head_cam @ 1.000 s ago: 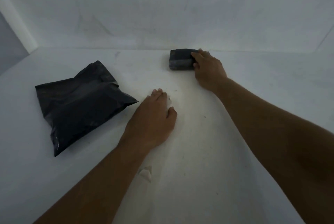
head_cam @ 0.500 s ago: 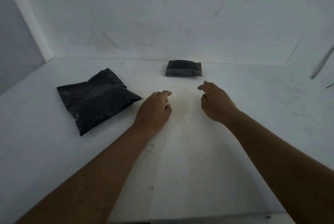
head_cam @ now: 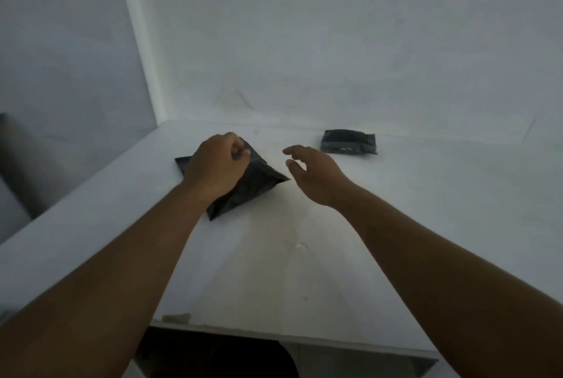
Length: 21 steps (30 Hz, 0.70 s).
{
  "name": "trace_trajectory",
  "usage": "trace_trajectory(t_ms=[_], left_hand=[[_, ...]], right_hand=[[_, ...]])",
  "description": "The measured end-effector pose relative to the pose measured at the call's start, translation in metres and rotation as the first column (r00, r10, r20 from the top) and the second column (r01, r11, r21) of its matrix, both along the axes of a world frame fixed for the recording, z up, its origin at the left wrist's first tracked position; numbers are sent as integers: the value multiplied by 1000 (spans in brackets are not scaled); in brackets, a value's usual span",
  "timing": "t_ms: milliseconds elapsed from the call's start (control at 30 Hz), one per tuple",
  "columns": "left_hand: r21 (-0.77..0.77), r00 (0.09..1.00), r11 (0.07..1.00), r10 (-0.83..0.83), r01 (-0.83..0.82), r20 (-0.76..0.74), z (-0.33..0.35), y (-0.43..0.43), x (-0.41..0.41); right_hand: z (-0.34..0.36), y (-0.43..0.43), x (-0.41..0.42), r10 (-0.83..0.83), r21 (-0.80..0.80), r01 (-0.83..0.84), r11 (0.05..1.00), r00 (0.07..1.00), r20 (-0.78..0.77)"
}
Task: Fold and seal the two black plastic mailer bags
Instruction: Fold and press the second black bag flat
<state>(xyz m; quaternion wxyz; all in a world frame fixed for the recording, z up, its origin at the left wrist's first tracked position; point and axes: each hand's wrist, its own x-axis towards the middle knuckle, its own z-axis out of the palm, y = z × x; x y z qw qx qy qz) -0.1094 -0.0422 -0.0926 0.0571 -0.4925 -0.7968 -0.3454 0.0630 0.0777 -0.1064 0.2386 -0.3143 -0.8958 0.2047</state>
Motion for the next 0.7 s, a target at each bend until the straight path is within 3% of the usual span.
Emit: trace_trajectory(t_ms=[233,367,533,700], left_hand=[[-176,995,980,96,-91,20,-33,-38,-51],[-310,1000,951,-7,10,12,-50,-41,-53],[-257,981,948,-193,190,11,-60,-33,-28],[-249,915,886,-403,391,4,-57,-4,36]], right_hand=[[-17,-15,-67,111,-65,-104,992,987,114],[-27,-16,-66,107,-52,-98,994,973,202],[-29,-19,-10,6,81,-21,997,984,177],[-22,-18,66,-214,126,198,972,968,129]])
